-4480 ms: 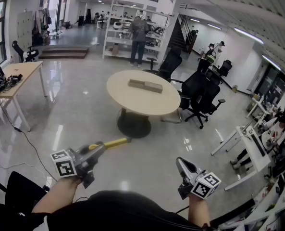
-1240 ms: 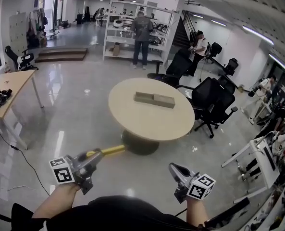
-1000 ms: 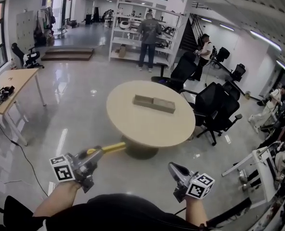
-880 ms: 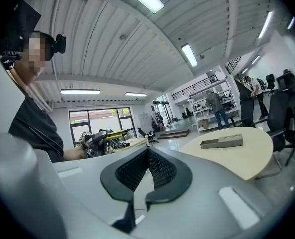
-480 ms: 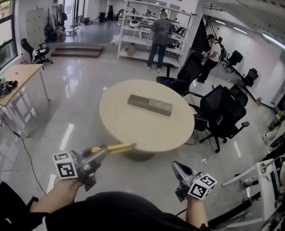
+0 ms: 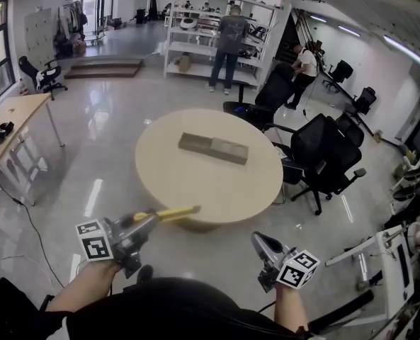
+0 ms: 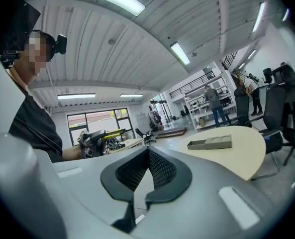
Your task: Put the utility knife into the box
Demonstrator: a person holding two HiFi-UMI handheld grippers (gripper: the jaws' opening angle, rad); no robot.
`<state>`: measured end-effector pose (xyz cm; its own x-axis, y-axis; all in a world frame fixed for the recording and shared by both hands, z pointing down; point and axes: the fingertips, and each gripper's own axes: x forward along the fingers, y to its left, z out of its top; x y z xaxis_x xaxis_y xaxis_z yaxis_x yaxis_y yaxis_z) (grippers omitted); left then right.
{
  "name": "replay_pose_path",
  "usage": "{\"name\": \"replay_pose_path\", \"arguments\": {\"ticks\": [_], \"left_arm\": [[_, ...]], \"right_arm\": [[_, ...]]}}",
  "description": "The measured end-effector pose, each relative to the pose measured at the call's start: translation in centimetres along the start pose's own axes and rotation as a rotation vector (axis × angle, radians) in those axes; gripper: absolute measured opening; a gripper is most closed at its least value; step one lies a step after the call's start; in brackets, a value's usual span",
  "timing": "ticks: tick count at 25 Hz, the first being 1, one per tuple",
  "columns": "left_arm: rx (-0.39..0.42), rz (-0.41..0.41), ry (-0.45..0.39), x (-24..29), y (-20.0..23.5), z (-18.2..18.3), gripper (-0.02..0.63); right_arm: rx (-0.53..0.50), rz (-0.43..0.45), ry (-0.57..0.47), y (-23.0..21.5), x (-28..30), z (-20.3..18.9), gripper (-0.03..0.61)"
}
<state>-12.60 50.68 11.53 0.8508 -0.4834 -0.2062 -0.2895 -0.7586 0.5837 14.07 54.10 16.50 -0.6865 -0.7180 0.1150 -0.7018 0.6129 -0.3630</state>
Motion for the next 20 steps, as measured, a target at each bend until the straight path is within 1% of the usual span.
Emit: {"name": "replay_pose_path", "arguments": {"ticks": [4,8,12,16,20], "left_arm": [[-0.022,-0.055,0.011,1.6,4.0,2.2,0.069],[-0.033,-0.116,0.016,2.9,8.3,6.3,0.067],[-0.022,-0.174,0.026,3.6,12.6,10.9,0.067],[-0.016,-0.21,0.029,3.3,17.0,15.3,0.068],[-0.031,-0.23,0.039,3.4,21.3,17.9,0.067]], "right_arm": [[-0.024,-0.068,-0.014,-1.5,2.6,1.7,0.015],[-0.033,-0.133,-0.037,-2.0,6.3,3.9,0.015],[-0.063,-0.17,-0.068,-1.7,11.6,6.3,0.015],[-0.097,-0.185,-0.082,-0.9,17.3,8.1,0.015],[-0.08,-0.226,-0.083,-2.1,21.4,8.4,0.015]]}}
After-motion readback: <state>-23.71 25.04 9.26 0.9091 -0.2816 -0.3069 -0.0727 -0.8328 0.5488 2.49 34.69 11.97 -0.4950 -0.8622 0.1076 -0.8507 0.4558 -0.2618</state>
